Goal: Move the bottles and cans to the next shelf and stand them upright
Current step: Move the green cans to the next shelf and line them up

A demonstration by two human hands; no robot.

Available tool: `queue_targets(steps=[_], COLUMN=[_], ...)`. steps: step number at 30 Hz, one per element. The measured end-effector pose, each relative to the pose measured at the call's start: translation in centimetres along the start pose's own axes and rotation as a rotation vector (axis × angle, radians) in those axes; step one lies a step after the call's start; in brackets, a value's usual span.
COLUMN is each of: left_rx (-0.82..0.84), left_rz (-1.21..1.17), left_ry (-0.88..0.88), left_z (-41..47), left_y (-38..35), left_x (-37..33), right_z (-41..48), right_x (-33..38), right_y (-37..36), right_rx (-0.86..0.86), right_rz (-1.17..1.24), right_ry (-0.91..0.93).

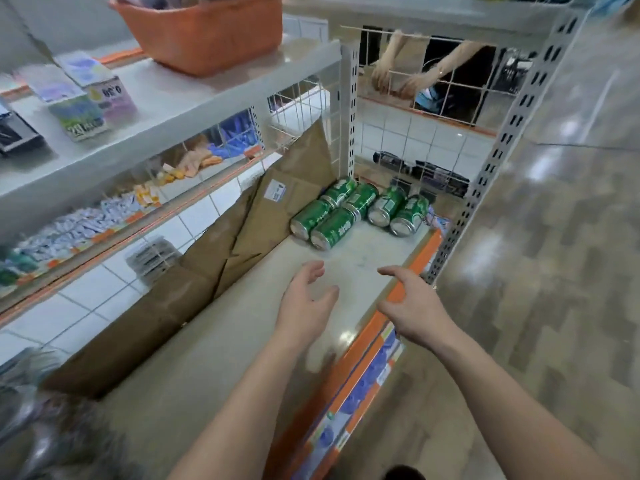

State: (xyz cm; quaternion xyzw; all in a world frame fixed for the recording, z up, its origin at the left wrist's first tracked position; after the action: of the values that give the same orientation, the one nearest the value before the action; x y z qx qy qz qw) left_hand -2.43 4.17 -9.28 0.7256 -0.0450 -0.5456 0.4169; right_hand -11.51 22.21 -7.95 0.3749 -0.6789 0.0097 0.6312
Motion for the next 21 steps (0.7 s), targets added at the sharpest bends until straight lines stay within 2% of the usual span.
queue_targets(steps=[6,9,12,15,19,21], left_rx=[0.034,-0.01,-0.115,-0.158,-0.161,-0.163], left_rz=[0.042,0.118,0.456,0.662,1.016,1.058], left_ry=[0.151,0.181,0.069,-0.035,0.042,0.085], left_z=[6.7,10.4,14.3,18.2,21.2,21.5], left_y=[-2.6,-4.1,-5.4,-6.9,-8.9,-9.2], left_x=[2.3,2.8,1.1,-1.4,-2.1,-2.4], right_z=[9.6,14.9,18.8,21.6,23.8,24.3], right_x=[-0.5,-0.8,-0.7,-0.4,-0.9,-0.9], right_y=[-1.9,-2.6,-1.8,-0.3,1.3,1.9], right_rx=[0.165,0.189,0.115,0.055,0.063,0.056], right_rz=[-0.197,-0.198,-0.085,0.023,0.136,0.167], right_ry=[0.12,0.154,0.14,0.185,0.18,0.183])
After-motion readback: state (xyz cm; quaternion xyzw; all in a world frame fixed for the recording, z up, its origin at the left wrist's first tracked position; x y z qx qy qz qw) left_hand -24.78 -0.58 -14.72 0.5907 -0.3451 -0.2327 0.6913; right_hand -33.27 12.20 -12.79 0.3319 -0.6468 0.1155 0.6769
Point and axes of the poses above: each hand's wrist, its own z-axis towards the middle knuckle, its own y-axis out of the back of the hand, x = y × z, the point moved 4 cm from there along z, towards the middle knuckle, and after that the axes turned 14 degrees about z, right-handed, at the moved point
